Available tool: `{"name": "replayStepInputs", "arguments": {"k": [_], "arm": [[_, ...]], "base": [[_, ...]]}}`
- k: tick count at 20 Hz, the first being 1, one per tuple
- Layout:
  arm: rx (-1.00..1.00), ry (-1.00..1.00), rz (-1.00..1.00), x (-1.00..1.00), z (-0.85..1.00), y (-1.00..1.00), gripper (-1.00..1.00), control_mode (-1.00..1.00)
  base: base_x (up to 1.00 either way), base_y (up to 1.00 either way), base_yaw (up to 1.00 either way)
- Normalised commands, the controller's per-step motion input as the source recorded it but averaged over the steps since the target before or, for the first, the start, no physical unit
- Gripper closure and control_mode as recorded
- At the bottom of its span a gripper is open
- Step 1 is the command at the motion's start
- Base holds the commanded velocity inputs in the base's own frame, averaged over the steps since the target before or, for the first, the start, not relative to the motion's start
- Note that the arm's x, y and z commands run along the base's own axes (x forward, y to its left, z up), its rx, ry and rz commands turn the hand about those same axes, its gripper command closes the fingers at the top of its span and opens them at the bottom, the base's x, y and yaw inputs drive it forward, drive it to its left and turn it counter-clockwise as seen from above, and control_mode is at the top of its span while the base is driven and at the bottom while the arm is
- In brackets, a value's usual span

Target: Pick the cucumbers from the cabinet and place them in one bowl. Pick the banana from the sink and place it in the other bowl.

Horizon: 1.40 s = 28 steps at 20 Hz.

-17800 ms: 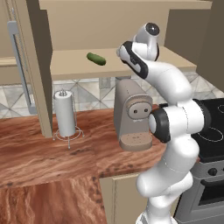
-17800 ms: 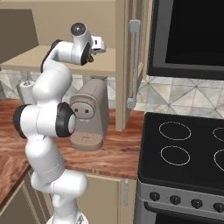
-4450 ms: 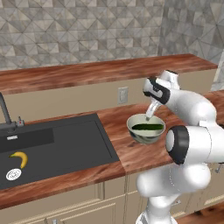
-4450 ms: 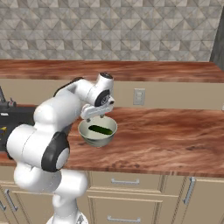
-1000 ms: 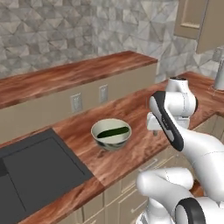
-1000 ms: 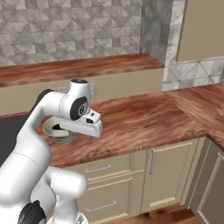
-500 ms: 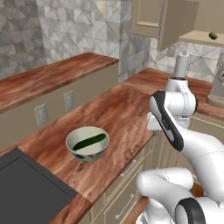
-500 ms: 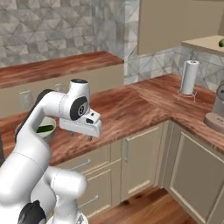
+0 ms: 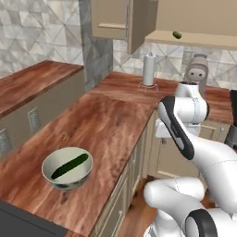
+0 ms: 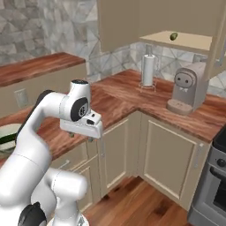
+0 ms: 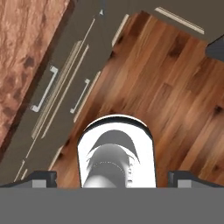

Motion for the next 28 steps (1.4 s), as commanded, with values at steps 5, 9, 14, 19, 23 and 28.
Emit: {"name": "replayStepInputs", "arguments": {"k": [5,9,14,19,23,28], "arm": [[0.00,0.00,0.00,0.00,0.00,0.00,-1.00,1.00],[0.00,0.00,0.00,0.00,0.00,0.00,-1.00,1.00],[0.00,0.00,0.00,0.00,0.00,0.00,-1.00,1.00],[0.00,0.00,0.00,0.00,0.00,0.00,-1.00,1.00],[0.00,0.00,0.00,0.00,0.00,0.00,-1.00,1.00],[0.00,0.00,0.00,0.00,0.00,0.00,-1.00,1.00]], "base": [[0.00,0.00,-0.47],[0.19,0.10,-0.43],[0.50,0.32,-0.34],[0.80,0.37,-0.18],[0.97,0.08,-0.05],[0.69,-0.11,-0.04]]}}
